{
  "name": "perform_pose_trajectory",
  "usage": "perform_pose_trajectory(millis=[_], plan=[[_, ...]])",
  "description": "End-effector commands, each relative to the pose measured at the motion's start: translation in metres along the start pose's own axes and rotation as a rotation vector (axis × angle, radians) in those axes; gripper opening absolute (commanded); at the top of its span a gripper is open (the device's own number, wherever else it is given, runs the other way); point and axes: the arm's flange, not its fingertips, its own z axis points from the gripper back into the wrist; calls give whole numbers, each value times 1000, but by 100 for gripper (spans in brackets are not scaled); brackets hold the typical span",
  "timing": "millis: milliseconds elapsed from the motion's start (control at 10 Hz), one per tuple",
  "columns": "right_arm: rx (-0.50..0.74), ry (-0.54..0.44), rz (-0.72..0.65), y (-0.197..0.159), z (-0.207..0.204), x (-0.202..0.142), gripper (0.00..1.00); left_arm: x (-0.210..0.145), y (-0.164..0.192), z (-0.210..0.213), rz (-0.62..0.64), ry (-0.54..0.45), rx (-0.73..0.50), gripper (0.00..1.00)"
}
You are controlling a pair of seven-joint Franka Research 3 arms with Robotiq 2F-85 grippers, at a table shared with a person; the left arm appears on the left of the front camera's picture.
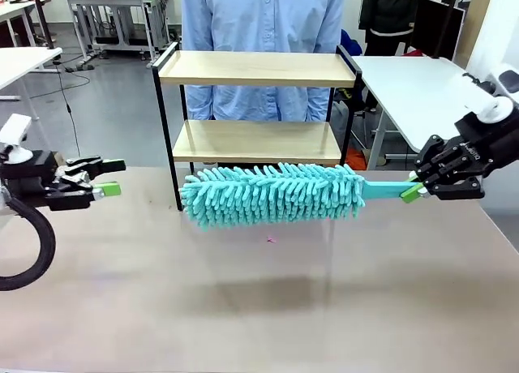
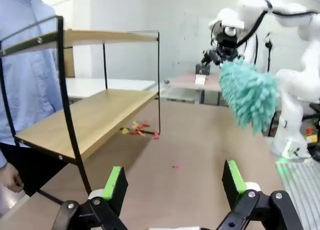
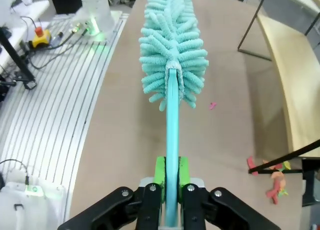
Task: Clean the shelf.
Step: Hand the Duster back to the human.
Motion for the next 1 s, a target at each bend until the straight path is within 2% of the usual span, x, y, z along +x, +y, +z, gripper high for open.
perform_pose_trajectory(millis=[0,100,500,600,900], plan=[[-8,15,-10,6,1,3,13,4,-27,-21,-16,-25,-18,100],[-8,15,-10,6,1,3,13,0,0,0,0,0,0,100],[-8,15,-10,6,1,3,13,0,2,-6,-2,9,3,100],[-8,15,-10,6,1,3,13,8,-15,-18,-9,-34,-22,100],[-8,15,-10,6,1,3,13,15,-53,-48,2,-48,-57,100]])
